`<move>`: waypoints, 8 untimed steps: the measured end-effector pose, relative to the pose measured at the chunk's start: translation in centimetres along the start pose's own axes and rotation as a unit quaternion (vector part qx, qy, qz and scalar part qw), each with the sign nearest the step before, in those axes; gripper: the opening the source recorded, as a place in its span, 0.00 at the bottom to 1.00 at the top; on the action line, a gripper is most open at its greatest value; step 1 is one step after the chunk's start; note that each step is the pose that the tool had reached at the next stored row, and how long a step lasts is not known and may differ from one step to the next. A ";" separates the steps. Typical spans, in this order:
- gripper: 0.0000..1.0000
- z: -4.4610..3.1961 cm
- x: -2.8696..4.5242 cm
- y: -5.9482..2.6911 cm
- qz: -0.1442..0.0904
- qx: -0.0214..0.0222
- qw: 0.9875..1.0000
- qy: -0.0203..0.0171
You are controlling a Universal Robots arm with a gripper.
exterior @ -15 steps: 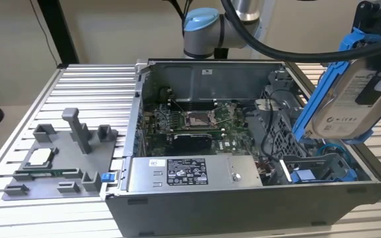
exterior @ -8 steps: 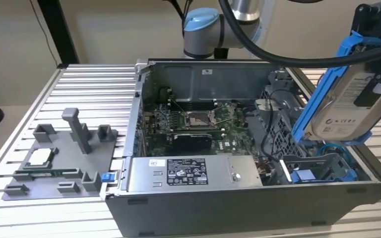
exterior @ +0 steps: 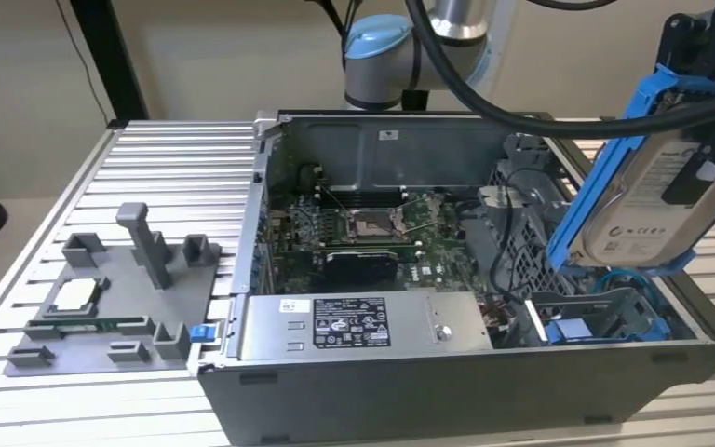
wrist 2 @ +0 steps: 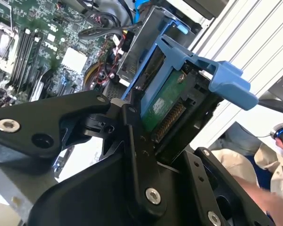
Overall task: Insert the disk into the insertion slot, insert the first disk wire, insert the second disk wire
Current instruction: 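Insert the disk into the insertion slot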
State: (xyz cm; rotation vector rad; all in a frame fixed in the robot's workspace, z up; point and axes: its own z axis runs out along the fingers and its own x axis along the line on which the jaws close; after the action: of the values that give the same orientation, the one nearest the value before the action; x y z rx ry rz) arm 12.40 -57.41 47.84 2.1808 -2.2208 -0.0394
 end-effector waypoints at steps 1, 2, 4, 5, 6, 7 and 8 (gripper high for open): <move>0.00 0.07 0.00 0.00 0.000 0.000 1.000 0.000; 0.00 0.13 0.00 -0.01 0.000 0.000 1.000 0.000; 0.00 0.25 0.00 -0.01 0.000 0.000 1.000 0.000; 0.00 0.32 0.00 -0.01 0.000 0.000 1.000 0.000; 0.00 0.37 0.00 -0.01 0.000 0.000 1.000 0.000; 0.00 0.43 0.00 -0.02 0.000 0.000 1.000 0.000; 0.00 0.49 0.00 -0.02 0.000 0.000 1.000 0.000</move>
State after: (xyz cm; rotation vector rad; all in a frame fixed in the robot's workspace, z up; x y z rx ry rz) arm 12.40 -57.41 47.35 2.1808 -2.2209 -0.0394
